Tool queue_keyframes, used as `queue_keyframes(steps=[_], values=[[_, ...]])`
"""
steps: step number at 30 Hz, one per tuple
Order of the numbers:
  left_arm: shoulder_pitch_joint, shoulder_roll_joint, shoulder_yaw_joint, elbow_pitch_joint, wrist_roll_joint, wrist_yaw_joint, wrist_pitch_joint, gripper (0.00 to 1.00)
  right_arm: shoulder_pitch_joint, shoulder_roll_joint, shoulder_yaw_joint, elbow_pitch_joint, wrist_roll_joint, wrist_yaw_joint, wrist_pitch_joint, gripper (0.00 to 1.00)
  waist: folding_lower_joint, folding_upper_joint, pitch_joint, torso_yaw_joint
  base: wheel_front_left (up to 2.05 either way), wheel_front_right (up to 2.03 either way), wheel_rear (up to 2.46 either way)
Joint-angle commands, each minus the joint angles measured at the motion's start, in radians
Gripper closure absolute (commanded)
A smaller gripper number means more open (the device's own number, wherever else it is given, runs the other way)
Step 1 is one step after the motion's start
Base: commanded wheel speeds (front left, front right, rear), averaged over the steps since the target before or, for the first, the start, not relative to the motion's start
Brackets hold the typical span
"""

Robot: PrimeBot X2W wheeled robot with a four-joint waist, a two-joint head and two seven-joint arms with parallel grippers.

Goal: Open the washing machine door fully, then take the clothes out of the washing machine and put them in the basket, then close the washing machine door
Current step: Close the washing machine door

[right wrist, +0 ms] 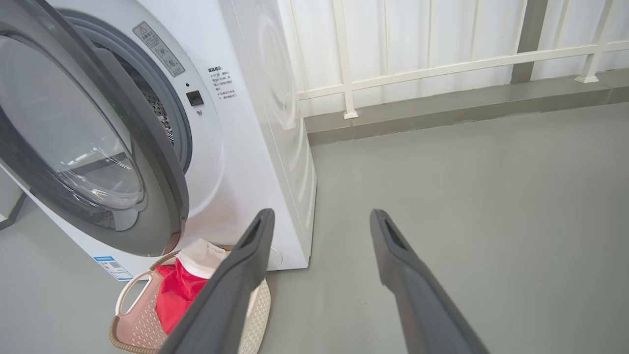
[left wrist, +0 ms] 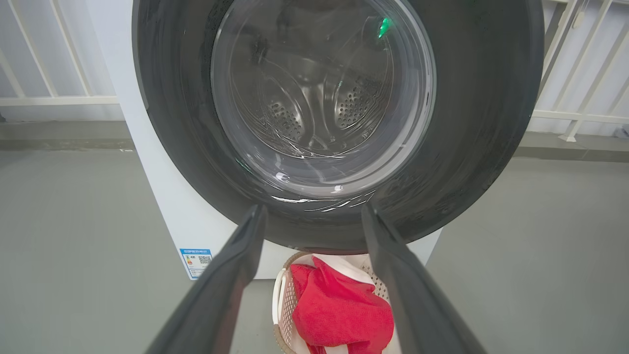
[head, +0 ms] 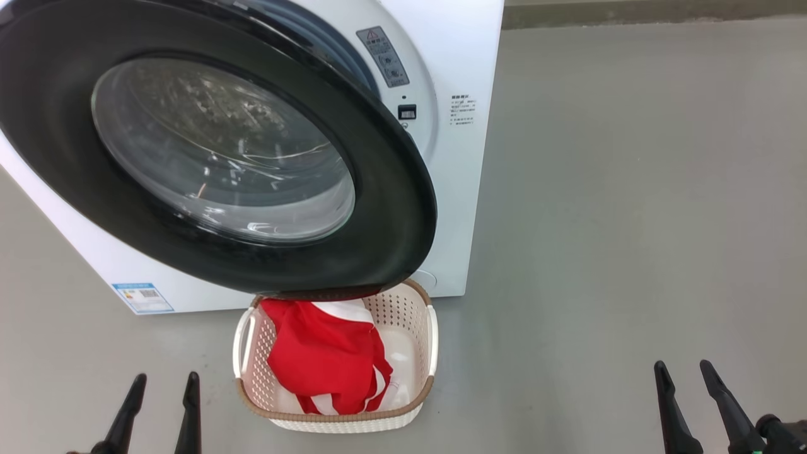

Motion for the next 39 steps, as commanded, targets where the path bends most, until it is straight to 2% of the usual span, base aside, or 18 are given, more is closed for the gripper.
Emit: queue_keyframes(steps=[1, 6, 17, 18, 19, 20, 21, 29, 39], values=[[-0.008, 0.006, 0.039, -0.027, 0.011, -0.005, -0.005, 0.0, -0.007, -0.022, 0.015, -0.028, -0.01, 0.005, -0.006, 0.0, 0.0, 0.0, -0.005, 0.001, 0.0, 0.0, 0.0], [0.024, -0.022, 0.064, -0.028, 0.036, -0.005, -0.005, 0.0, 0.009, -0.019, 0.002, -0.033, -0.01, 0.005, -0.006, 0.0, 0.0, 0.0, -0.015, 0.002, 0.0, 0.0, 0.0], [0.011, -0.039, 0.061, -0.018, 0.037, -0.005, -0.005, 0.0, 0.006, -0.017, 0.004, -0.037, -0.012, 0.005, -0.006, 0.0, 0.0, 0.0, -0.007, 0.016, 0.0, 0.0, 0.0], [0.006, -0.041, 0.062, -0.019, 0.036, -0.005, -0.005, 0.0, 0.004, -0.018, 0.007, -0.037, -0.011, 0.005, -0.006, 0.09, 0.0, 0.0, -0.005, 0.019, 0.0, 0.0, 0.0], [-0.003, -0.045, 0.058, -0.016, 0.035, -0.005, -0.005, 0.0, -0.001, -0.019, 0.016, -0.036, -0.008, 0.005, -0.006, 0.65, 0.0, 0.0, 0.0, 0.029, 0.0, 0.0, 0.0], [-0.008, -0.047, 0.055, -0.015, 0.033, -0.005, -0.005, 0.0, -0.006, -0.018, 0.023, -0.036, -0.003, 0.005, -0.006, 0.95, 0.0, 0.0, 0.004, 0.035, 0.0, 0.0, 0.0], [-0.012, -0.049, 0.052, -0.014, 0.032, -0.005, -0.005, 0.0, -0.013, -0.017, 0.032, -0.036, 0.004, 0.005, -0.006, 1.0, 0.0, 0.0, 0.007, 0.04, 0.0, 0.0, 0.0], [-0.043, -0.059, 0.034, 0.012, -0.024, -0.005, -0.005, 0.0, -0.14, -0.028, 0.147, -0.019, 0.017, 0.005, -0.006, 1.0, 0.0, 0.0, 0.039, 0.104, 0.0, 0.0, 0.0], [-0.105, -0.059, -0.055, 0.026, -0.106, -0.005, -0.005, 0.0, -0.33, -0.087, 0.289, 0.011, 0.031, 0.005, -0.006, 1.0, 0.0, 0.0, 0.102, 0.24, 0.0, 0.0, 0.0]])
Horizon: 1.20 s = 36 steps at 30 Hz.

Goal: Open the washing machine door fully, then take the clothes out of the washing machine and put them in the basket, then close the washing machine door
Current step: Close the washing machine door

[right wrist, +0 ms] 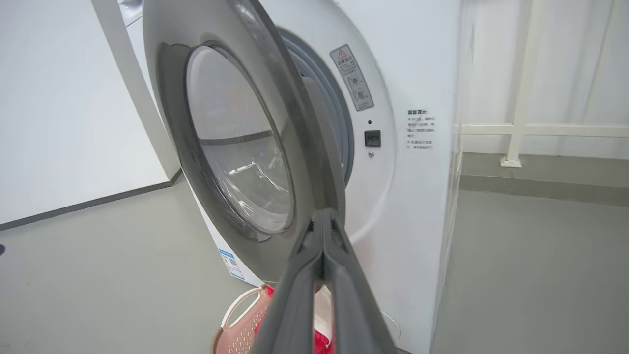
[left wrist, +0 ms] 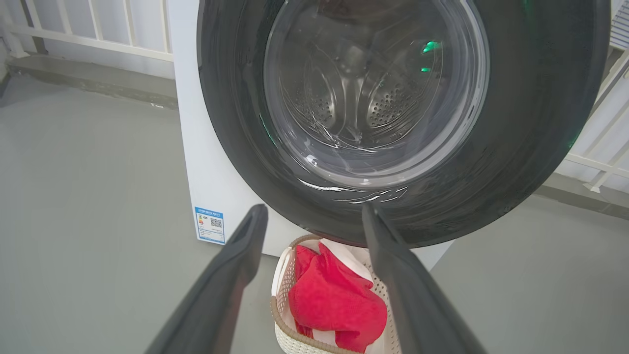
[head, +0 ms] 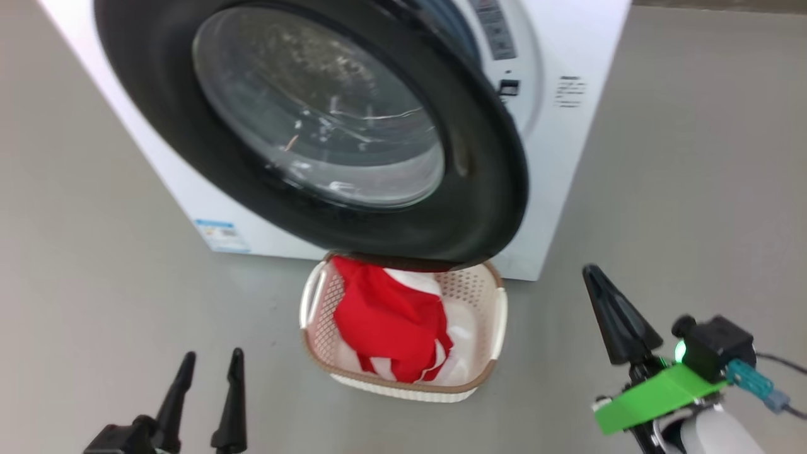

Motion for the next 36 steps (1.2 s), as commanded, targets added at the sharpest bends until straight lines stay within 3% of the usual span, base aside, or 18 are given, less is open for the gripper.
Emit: queue_keyframes(steps=[1, 16, 36], values=[[-0.043, 0.008, 0.011, -0.019, -0.014, -0.005, -0.005, 0.0, -0.065, -0.024, 0.047, -0.016, 0.013, 0.005, -0.006, 1.0, 0.0, 0.0, 0.05, 0.072, 0.0, 0.0, 0.0], [-0.111, 0.008, -0.111, -0.036, -0.103, 0.024, -0.005, 0.0, -0.266, -0.097, 0.122, 0.025, 0.018, 0.005, -0.006, 1.0, 0.0, 0.0, 0.172, 0.18, 0.0, 0.0, 0.0], [-0.212, 0.008, -0.181, -0.07, -0.161, 0.029, -0.005, 0.0, -0.43, -0.141, -0.002, 0.005, 0.023, 0.005, -0.006, 1.0, 0.0, 0.0, 0.341, 0.223, 0.0, 0.0, 0.0]])
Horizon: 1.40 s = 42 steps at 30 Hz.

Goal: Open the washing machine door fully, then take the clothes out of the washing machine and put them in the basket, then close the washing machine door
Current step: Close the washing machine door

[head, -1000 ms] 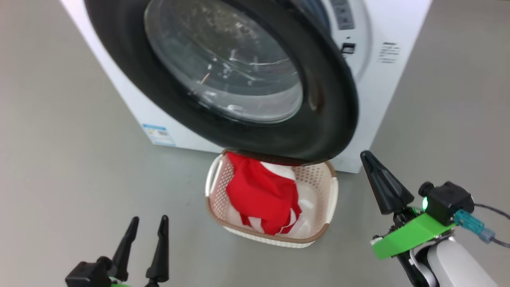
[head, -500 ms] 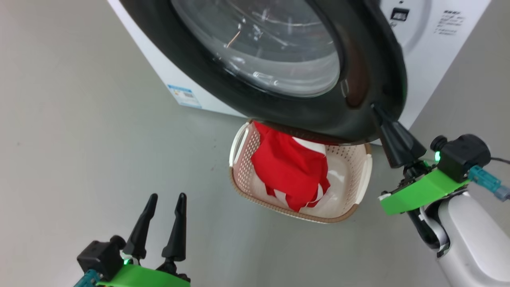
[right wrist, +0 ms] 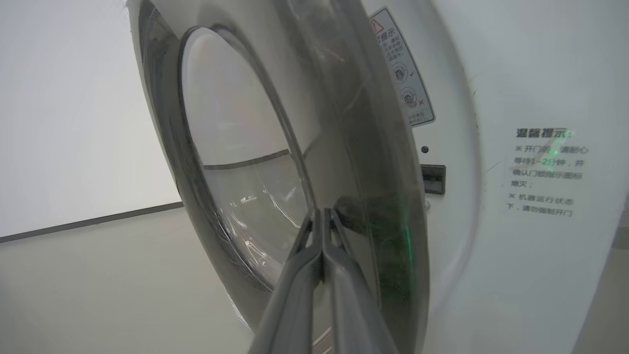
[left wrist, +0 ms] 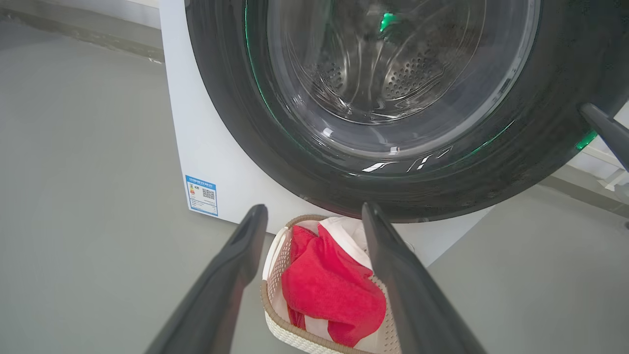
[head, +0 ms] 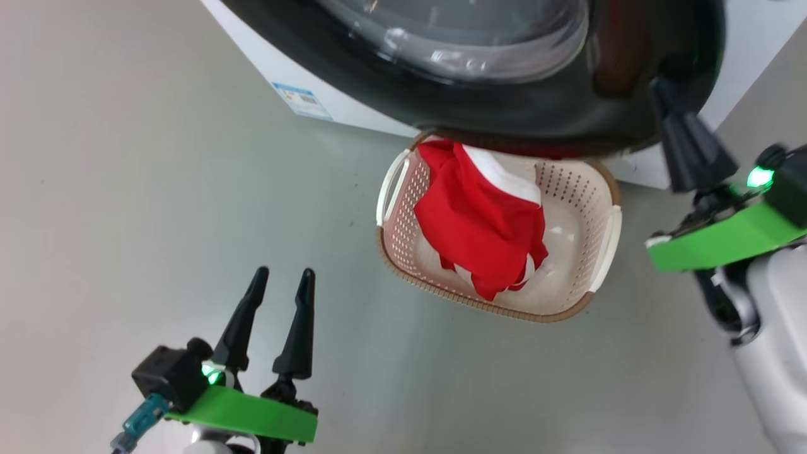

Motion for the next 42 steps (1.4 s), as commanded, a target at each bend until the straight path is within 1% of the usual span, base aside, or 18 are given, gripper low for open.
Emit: queue_keyframes(steps=[1, 14, 20, 26, 31, 32, 33, 34, 35, 37, 39, 41, 42], values=[[-0.026, 0.015, 0.027, -0.028, -0.013, 0.0, -0.005, 0.0, -0.031, -0.009, -0.001, -0.028, 0.004, -0.001, -0.006, 1.0, 0.0, 0.0, 0.032, 0.016, 0.0, 0.0, 0.0], [-0.07, 0.014, -0.001, -0.055, -0.045, 0.0, -0.005, 0.0, -0.176, -0.047, -0.048, -0.022, 0.004, -0.001, -0.006, 1.0, 0.0, 0.0, 0.115, 0.039, 0.0, 0.0, 0.0], [-0.081, 0.014, 0.0, -0.06, -0.05, 0.004, -0.005, 0.0, -0.217, -0.042, -0.068, -0.017, 0.004, -0.001, -0.006, 1.0, 0.0, 0.0, 0.13, 0.036, 0.0, 0.0, 0.0], [-0.084, 0.014, 0.01, -0.05, -0.043, 0.003, -0.005, 0.0, -0.192, -0.034, -0.043, -0.014, 0.002, -0.001, -0.006, 1.0, 0.0, 0.0, 0.113, 0.023, 0.0, 0.0, 0.0], [-0.072, 0.014, 0.031, -0.03, -0.022, 0.0, -0.005, 0.0, -0.122, -0.022, -0.002, -0.014, 0.006, -0.001, -0.006, 1.0, 0.0, 0.0, 0.068, -0.002, 0.0, 0.0, 0.0], [-0.068, 0.014, 0.039, -0.026, -0.019, -0.001, -0.005, 0.0, -0.105, -0.02, 0.008, -0.015, 0.006, -0.001, -0.006, 0.98, 0.0, 0.0, 0.059, -0.008, 0.0, 0.0, 0.0], [-0.063, 0.014, 0.048, -0.022, -0.016, -0.002, -0.005, 0.0, -0.087, -0.018, 0.02, -0.015, 0.006, -0.001, -0.006, 0.91, 0.0, 0.0, 0.049, -0.016, 0.0, 0.0, 0.0], [-0.058, 0.014, 0.057, -0.017, -0.012, -0.003, -0.005, 0.0, -0.069, -0.014, 0.03, -0.016, 0.007, -0.001, -0.006, 0.85, 0.0, 0.0, 0.038, -0.024, 0.0, 0.0, 0.0], [-0.053, 0.014, 0.067, -0.013, -0.007, -0.004, -0.005, 0.0, -0.05, -0.01, 0.042, -0.017, 0.007, -0.001, -0.006, 0.81, 0.0, 0.0, 0.027, -0.032, 0.0, 0.0, 0.0], [-0.034, 0.014, 0.093, -0.001, 0.01, -0.009, -0.005, 0.0, 0.007, 0.004, 0.066, -0.016, 0.016, -0.001, -0.006, 0.67, 0.0, 0.0, -0.006, -0.056, 0.0, 0.0, 0.0], [-0.024, 0.014, 0.106, 0.006, 0.022, -0.014, -0.005, 0.0, 0.045, 0.013, 0.073, -0.013, 0.019, -0.001, -0.006, 0.58, 0.0, 0.0, -0.027, -0.07, 0.0, 0.0, 0.0], [-0.017, 0.014, 0.118, 0.011, 0.034, -0.018, -0.005, 0.0, 0.078, 0.021, 0.075, -0.01, 0.021, -0.001, -0.006, 0.53, 0.0, 0.0, -0.043, -0.084, 0.0, 0.0, 0.0], [-0.014, 0.014, 0.122, 0.013, 0.04, -0.02, -0.005, 0.0, 0.094, 0.026, 0.072, -0.01, 0.022, -0.001, -0.006, 0.37, 0.0, 0.0, -0.051, -0.09, 0.0, 0.0, 0.0]])
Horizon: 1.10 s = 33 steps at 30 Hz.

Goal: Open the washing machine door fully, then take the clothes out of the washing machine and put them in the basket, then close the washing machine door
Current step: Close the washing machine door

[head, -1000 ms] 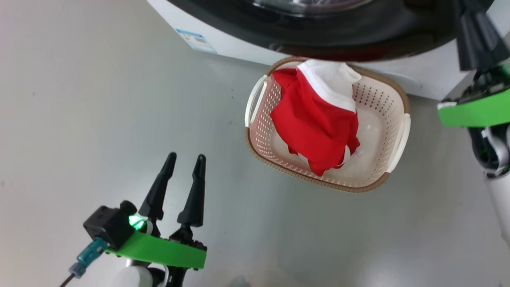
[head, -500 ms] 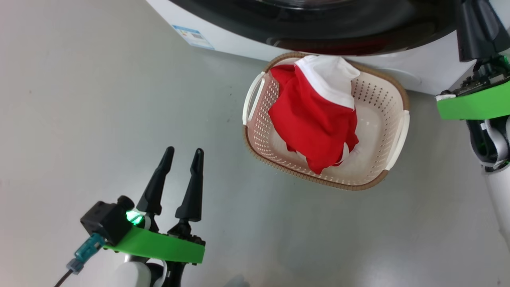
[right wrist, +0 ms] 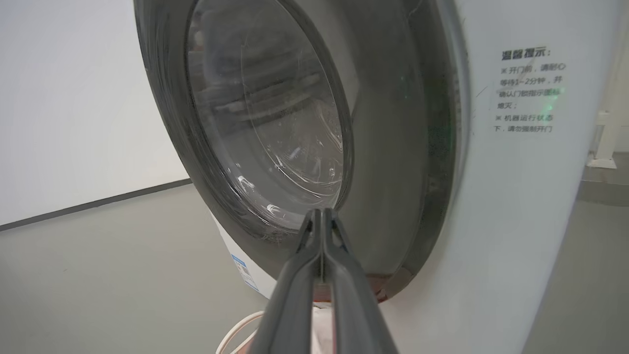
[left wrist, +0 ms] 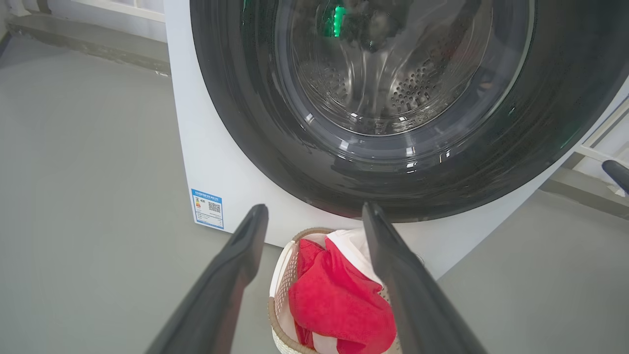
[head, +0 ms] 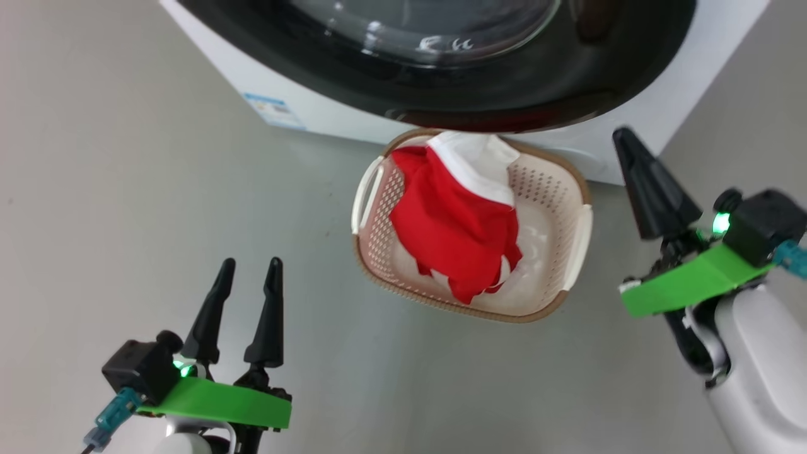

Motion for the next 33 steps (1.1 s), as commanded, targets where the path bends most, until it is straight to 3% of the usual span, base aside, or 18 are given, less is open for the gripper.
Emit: queue_keyframes(steps=[1, 4, 33], values=[[0.014, 0.025, 0.046, -0.016, 0.018, -0.011, -0.005, 0.0, 0.043, 0.02, 0.015, -0.022, 0.007, -0.001, -0.002, 0.24, 0.0, 0.0, -0.049, -0.045, 0.0, 0.0, 0.0], [0.025, 0.025, 0.06, -0.008, 0.037, -0.015, -0.005, 0.0, 0.087, 0.035, 0.003, -0.023, 0.006, -0.001, -0.002, 0.0, 0.0, 0.0, -0.073, -0.064, 0.0, 0.0, 0.0], [0.137, 0.026, 0.164, -0.023, 0.218, -0.023, -0.005, 0.0, 0.397, 0.094, -0.188, -0.041, -0.003, -0.001, -0.002, 0.0, 0.0, 0.0, -0.25, -0.244, 0.0, 0.0, 0.0]])
